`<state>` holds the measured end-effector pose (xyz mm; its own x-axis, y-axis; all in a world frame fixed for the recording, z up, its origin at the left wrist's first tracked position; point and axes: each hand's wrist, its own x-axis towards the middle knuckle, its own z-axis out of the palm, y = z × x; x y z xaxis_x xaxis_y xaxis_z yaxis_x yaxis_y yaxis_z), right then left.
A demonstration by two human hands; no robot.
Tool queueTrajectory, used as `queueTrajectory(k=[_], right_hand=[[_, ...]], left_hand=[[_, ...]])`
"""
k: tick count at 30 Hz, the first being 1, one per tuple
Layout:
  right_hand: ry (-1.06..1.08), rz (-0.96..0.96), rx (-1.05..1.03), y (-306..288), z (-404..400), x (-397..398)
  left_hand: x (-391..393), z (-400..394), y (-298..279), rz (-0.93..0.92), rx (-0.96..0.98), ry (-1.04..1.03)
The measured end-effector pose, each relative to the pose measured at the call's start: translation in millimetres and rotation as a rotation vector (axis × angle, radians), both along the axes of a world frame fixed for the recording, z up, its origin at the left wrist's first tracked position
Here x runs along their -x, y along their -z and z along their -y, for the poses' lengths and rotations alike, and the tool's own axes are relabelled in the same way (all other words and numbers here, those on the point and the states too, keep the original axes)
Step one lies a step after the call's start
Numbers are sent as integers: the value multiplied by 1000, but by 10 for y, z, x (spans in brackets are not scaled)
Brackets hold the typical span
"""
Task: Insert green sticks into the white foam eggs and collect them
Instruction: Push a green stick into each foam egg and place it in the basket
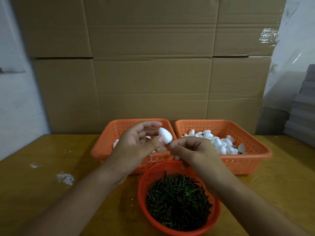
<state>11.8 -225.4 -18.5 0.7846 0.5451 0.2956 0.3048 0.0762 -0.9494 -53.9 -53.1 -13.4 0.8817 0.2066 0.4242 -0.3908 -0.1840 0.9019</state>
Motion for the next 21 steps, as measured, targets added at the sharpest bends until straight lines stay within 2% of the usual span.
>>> queueTrajectory(k=[12, 21], right_hand=[[-31, 14, 27, 27, -14, 31], [42, -87, -20, -46, 51, -74]], left_hand=[[-11, 18, 6, 15, -1, 15], [-40, -51, 32, -63, 76, -103]])
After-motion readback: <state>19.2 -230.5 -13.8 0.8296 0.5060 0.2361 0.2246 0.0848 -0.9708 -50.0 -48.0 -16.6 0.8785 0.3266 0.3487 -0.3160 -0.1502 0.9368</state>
